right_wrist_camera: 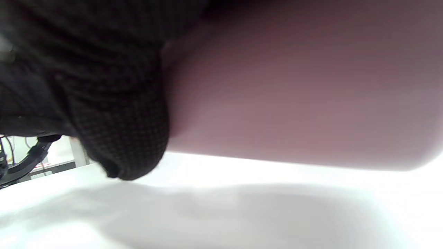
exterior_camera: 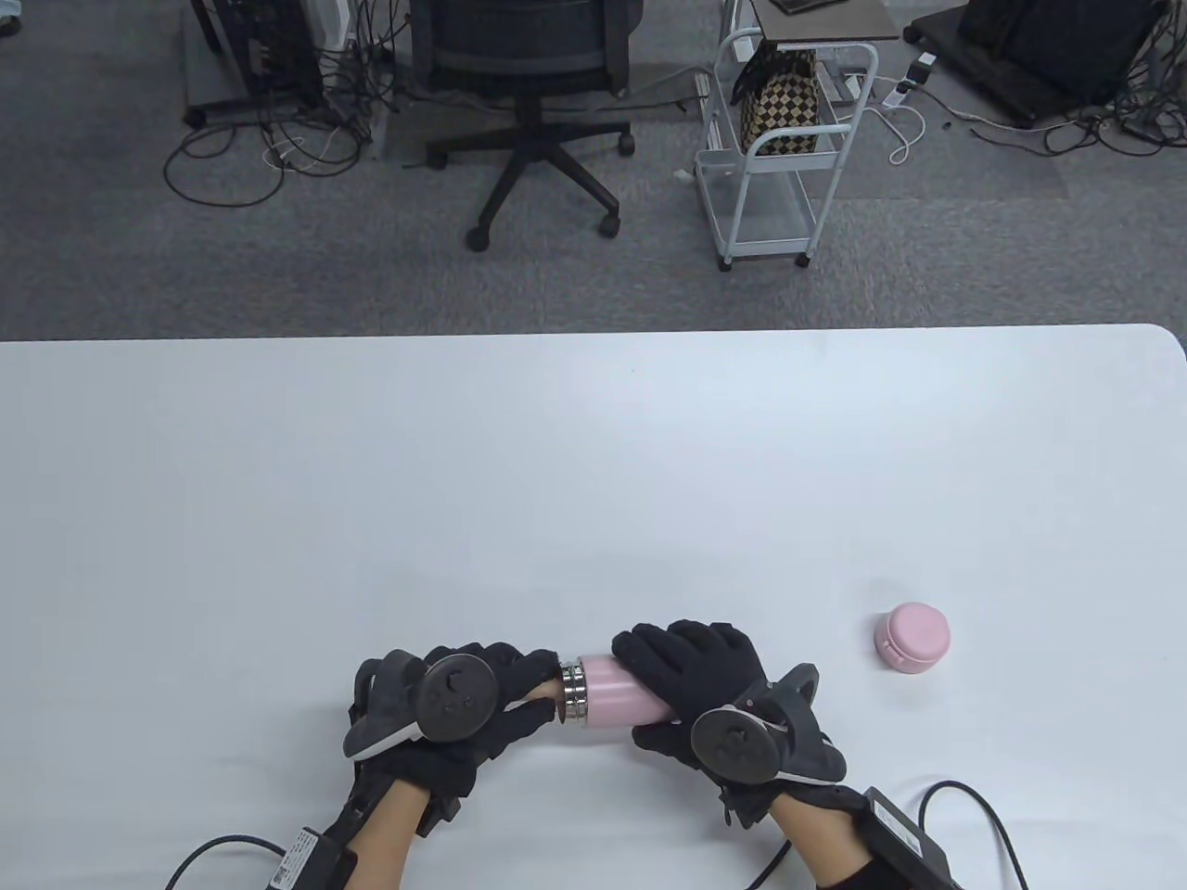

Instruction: Insert cup brush into the thermos (Clean the thermos with cup brush)

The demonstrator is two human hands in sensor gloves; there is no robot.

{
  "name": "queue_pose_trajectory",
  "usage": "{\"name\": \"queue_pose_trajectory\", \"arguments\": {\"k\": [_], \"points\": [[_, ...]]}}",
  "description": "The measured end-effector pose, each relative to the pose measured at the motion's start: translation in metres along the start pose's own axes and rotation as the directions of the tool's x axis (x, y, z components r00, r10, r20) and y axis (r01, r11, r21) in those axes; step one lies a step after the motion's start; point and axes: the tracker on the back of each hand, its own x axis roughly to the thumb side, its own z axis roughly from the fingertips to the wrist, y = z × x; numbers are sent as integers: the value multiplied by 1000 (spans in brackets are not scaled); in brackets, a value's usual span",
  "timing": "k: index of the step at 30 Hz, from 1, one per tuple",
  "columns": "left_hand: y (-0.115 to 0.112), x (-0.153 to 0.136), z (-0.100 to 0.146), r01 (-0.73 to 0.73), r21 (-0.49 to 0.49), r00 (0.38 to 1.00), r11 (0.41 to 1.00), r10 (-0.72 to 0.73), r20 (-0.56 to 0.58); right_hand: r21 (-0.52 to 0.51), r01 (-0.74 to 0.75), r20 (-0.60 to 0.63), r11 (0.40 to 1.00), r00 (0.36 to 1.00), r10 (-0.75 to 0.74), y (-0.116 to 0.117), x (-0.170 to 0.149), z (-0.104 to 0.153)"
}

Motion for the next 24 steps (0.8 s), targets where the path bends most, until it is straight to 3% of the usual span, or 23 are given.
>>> {"name": "queue_pose_trajectory", "arguments": {"k": [7,20,24], "points": [[15,-31,10,-70,62,995,996,73,-61,-13,18,-82,1000,996,-19,-10,-36,3],[34,-66,29,-122,155,976,980,147,-163,-66,-54,-224,996,974,38,-26,-73,12],[35,-63,28,-119,162,978,980,144,-152,-77,-41,-238,996,971,21,-26,-76,12]]}}
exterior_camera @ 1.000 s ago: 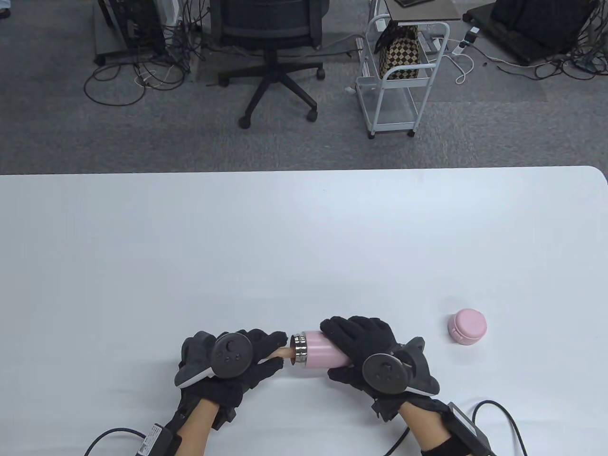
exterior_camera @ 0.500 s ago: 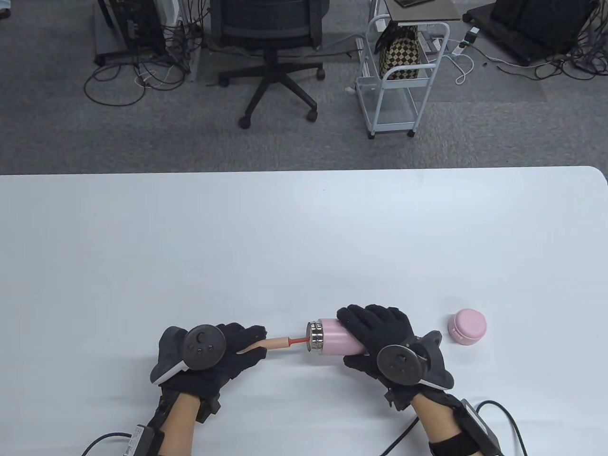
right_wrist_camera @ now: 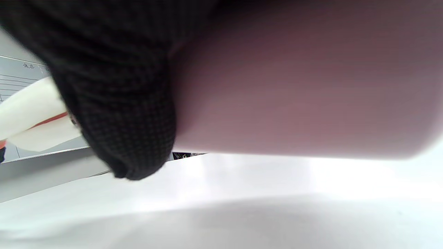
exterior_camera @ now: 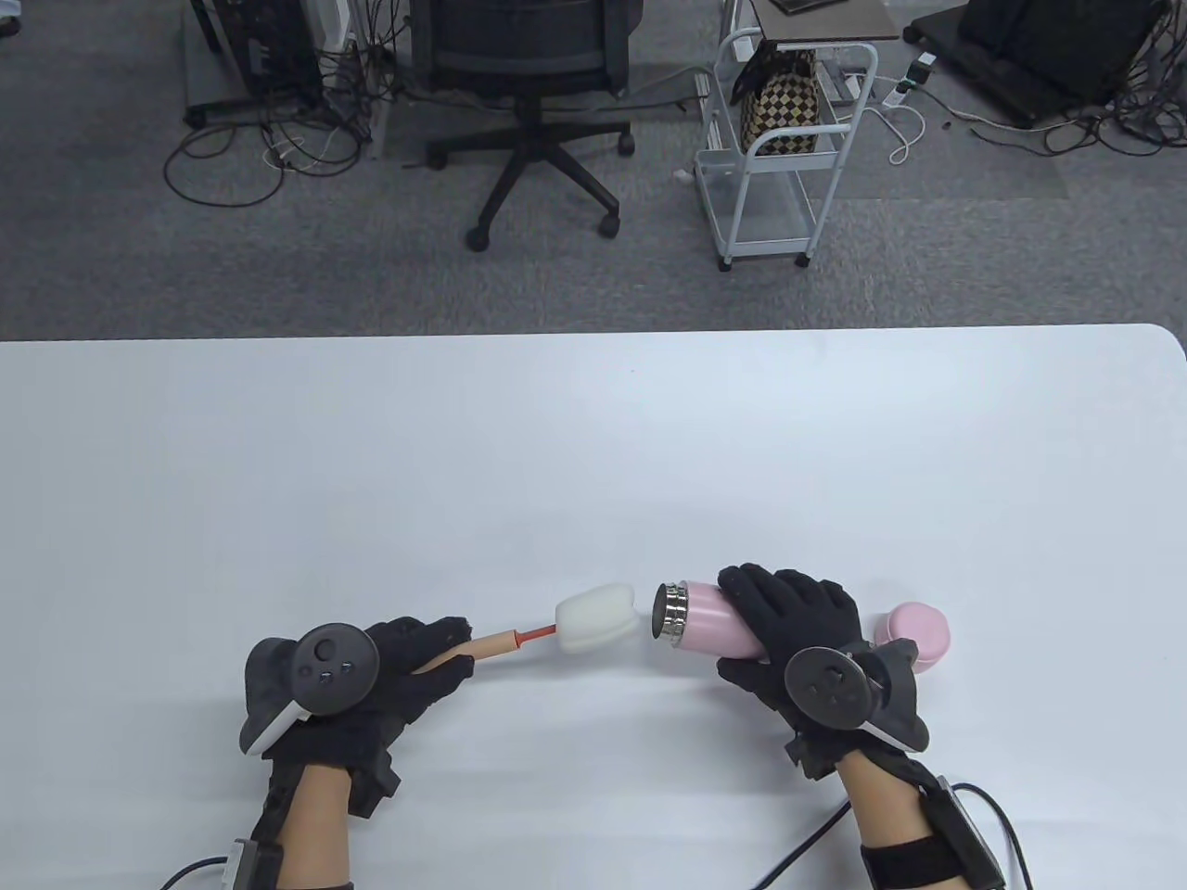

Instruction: Insert cup brush into the thermos (Clean the thermos with cup brush)

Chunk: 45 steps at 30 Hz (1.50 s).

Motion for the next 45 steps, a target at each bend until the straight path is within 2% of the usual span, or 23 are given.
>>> {"name": "queue_pose_trajectory", "arguments": {"k": [14,19,23,26,33,39,45], "points": [[-21,33,-8,97,-85,989,992,-86,122,92,3,196,996,980,-21,16,40,4],[-41,53,-12,124,-136,978,983,-98,182,126,29,250,992,966,-60,23,74,8],[-49,60,-12,153,-145,974,978,-124,192,104,-37,278,994,961,6,25,93,12],[-47,56,-12,114,-147,980,983,-87,181,109,22,257,994,965,-49,25,91,11],[-42,51,-11,133,-125,979,983,-111,170,101,11,222,995,974,-34,25,84,9],[-23,21,-9,74,-71,993,995,-68,93,76,0,129,997,992,-10,20,54,2],[-16,5,-8,32,-48,998,998,-30,48,39,-44,97,998,994,40,13,42,-1]]}}
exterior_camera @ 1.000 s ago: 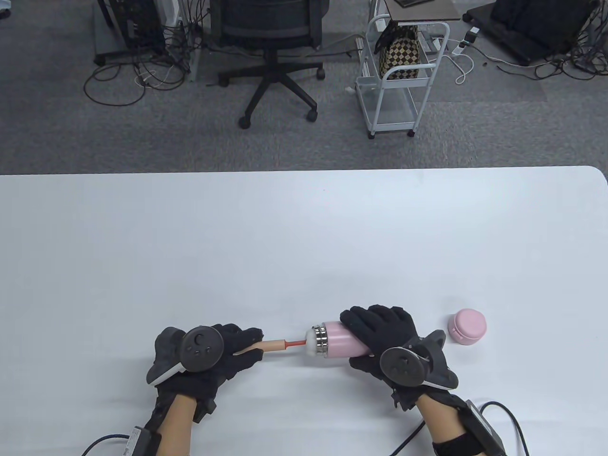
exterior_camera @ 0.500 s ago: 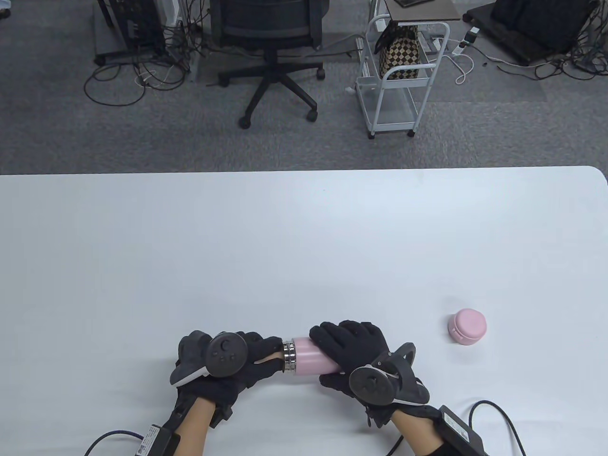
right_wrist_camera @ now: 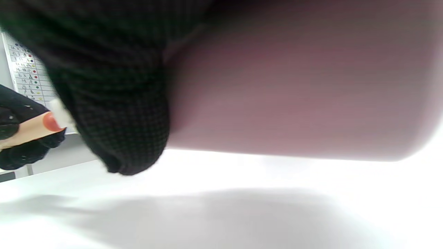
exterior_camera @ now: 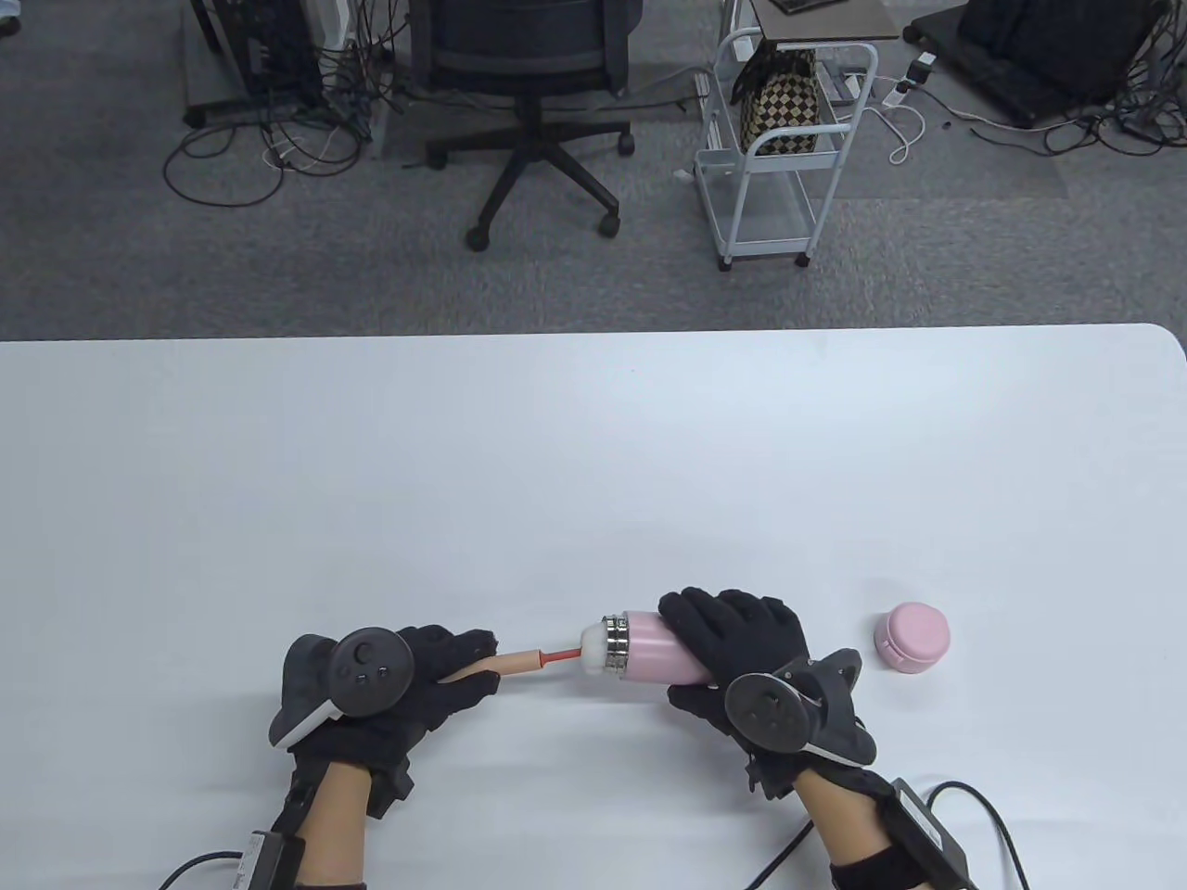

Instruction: Insert cup brush into the thermos (Clean the thermos with cup brush)

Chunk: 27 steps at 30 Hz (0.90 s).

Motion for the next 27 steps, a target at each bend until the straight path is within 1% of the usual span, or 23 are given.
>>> {"name": "queue_pose_trajectory", "arguments": {"k": [3,5,7,9,11,12,13,14,15,16,18,19,21,24,27], "points": [[5,-9,3,-4,13,1000,1000,5,-26,-4,16,-43,1000,999,-16,-1,-8,1],[8,-21,6,4,55,997,998,0,-74,-14,8,-104,1000,995,-10,-3,-19,2],[8,-32,8,-10,102,992,995,23,-128,-38,99,-172,994,980,-104,-5,-31,4],[7,-38,8,6,152,984,988,21,-175,-85,221,-239,972,942,-235,-4,-39,5],[7,-43,8,27,169,970,985,15,-242,-122,377,-290,918,871,-396,-2,-43,5],[7,-45,9,45,178,963,983,5,-270,-141,449,-305,882,828,-471,1,-45,5],[7,-47,9,81,190,953,978,-20,-302,-165,534,-316,830,768,-557,4,-47,6],[7,-49,9,102,192,945,976,-35,-325,-182,588,-319,788,723,-613,7,-48,6],[7,-52,10,125,195,933,973,-48,-357,-199,660,-316,724,656,-685,10,-49,5],[6,-54,10,135,197,927,971,-53,-372,-209,687,-314,696,627,-713,12,-49,6],[4,-60,11,155,196,908,968,-61,-415,-249,752,-298,611,541,-787,16,-48,6],[4,-62,11,161,193,901,968,-64,-429,-257,764,-297,593,521,-800,17,-48,6],[2,-67,11,193,177,875,965,-88,-476,-279,796,-289,538,465,-837,19,-46,7],[-1,-72,11,231,151,847,961,-122,-517,-272,815,-291,512,438,-851,20,-44,7],[-3,-73,10,245,112,821,963,-145,-552,-270,813,-290,516,442,-849,22,-41,7]]}}
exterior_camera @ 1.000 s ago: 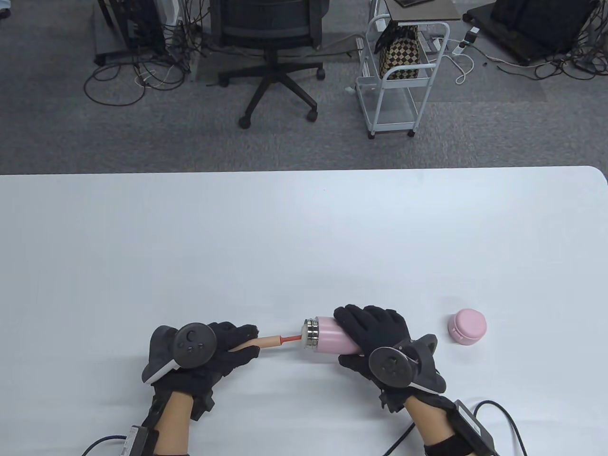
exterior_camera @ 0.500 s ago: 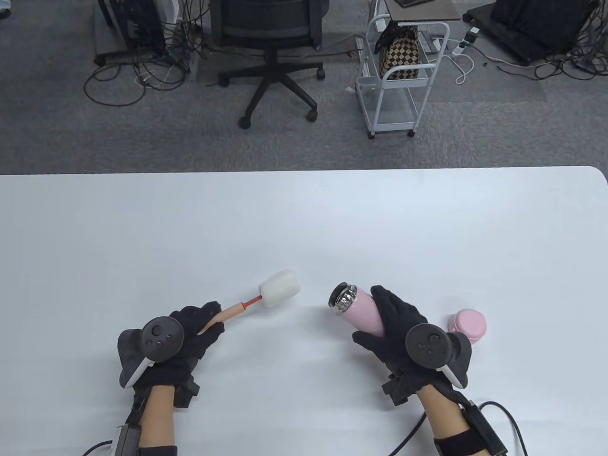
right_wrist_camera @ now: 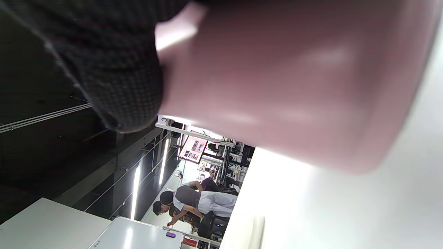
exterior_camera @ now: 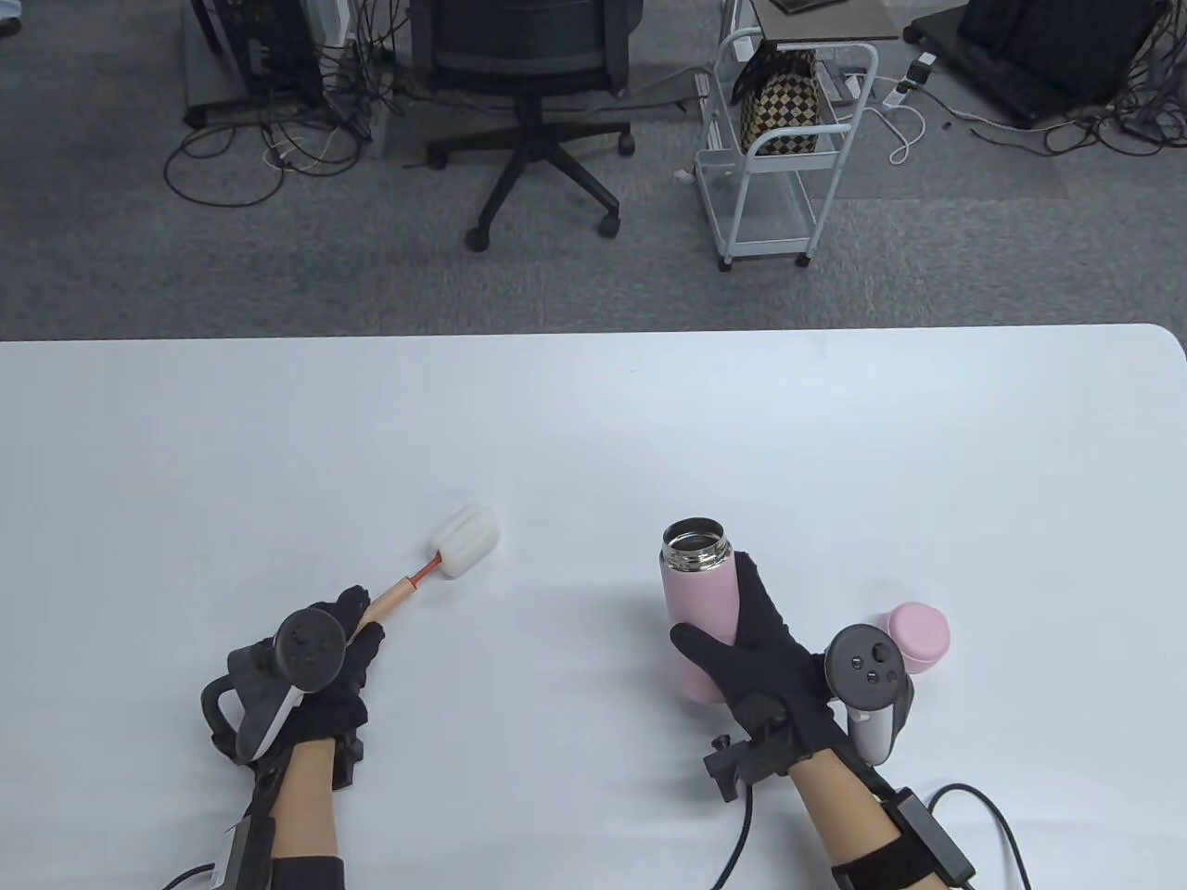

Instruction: Insert cup brush into the thermos (Clean the thermos with cup brush)

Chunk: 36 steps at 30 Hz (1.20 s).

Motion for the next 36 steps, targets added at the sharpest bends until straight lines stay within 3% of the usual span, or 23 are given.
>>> {"name": "queue_pose_trajectory", "arguments": {"k": [10,13,18,20,22,24,27,33,36], "points": [[-7,4,-1,81,-61,995,995,-84,-61,27,77,-45,997,996,-76,4,-5,0],[-6,7,2,25,-100,999,995,-30,-41,38,95,-60,995,994,-93,5,-6,0],[4,32,19,-192,5,979,981,191,72,62,144,-88,988,987,-138,11,-8,1],[4,49,30,-347,19,929,938,341,143,73,167,-103,983,982,-159,16,-9,2],[1,68,39,-489,-43,849,871,487,204,87,186,-117,979,978,-175,21,-10,3],[-7,94,48,-633,-176,718,754,656,231,116,218,-134,969,970,-202,28,-9,4],[-21,119,56,-685,-363,599,631,772,213,140,254,-146,957,961,-234,37,-7,6],[-43,141,64,-640,-596,499,486,852,158,233,319,-159,919,944,-288,56,-4,7],[-47,147,66,-622,-642,486,448,864,132,273,379,-183,884,923,-339,65,-2,10]]}}
